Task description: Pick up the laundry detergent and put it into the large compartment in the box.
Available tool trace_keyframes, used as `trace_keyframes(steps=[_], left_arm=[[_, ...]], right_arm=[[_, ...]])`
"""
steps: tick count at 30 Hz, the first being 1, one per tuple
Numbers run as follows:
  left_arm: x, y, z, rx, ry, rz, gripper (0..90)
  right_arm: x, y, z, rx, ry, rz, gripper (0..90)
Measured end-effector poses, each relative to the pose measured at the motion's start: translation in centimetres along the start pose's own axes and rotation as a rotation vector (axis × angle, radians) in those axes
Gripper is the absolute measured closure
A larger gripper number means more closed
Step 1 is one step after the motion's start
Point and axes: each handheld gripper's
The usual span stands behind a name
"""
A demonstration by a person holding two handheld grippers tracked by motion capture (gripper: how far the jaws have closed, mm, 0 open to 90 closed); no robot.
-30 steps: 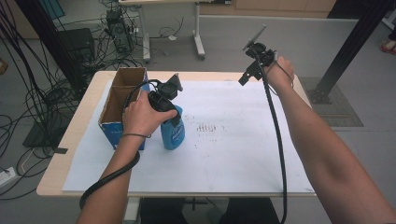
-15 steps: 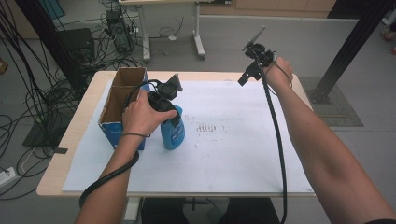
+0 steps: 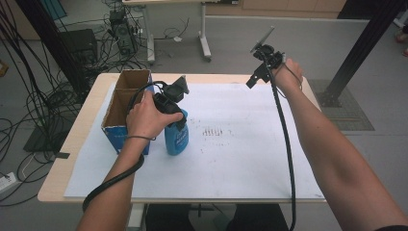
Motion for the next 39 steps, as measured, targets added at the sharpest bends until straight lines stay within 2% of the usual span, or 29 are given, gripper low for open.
trace_keyframes(steps=[9,18,27,39], left_arm=[[3.4,0.5,0.3,0.018,0.034,-0.003,37.9],[7.8,1.1,1.4,0.013,0.074,0.023,37.9],[12.7,1.3,2.3,0.017,0.111,0.046,37.9],[18.1,1.9,4.0,0.011,0.150,0.064,37.9]], right_arm=[[0.3,-0.3,0.0,0.008,0.000,-0.009,3.9],[0.5,-0.6,0.0,0.015,0.007,-0.007,3.9],[0.8,-0.4,-0.2,0.012,0.011,-0.007,3.9],[1.2,-0.4,-0.3,0.019,0.019,-0.015,4.0]])
Point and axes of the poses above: each handheld gripper's, and its own axes: x roughly backward along the jaws, z roughly out of its top, y roughly to its right, and after that the axes turned 9 degrees about -x, right-handed
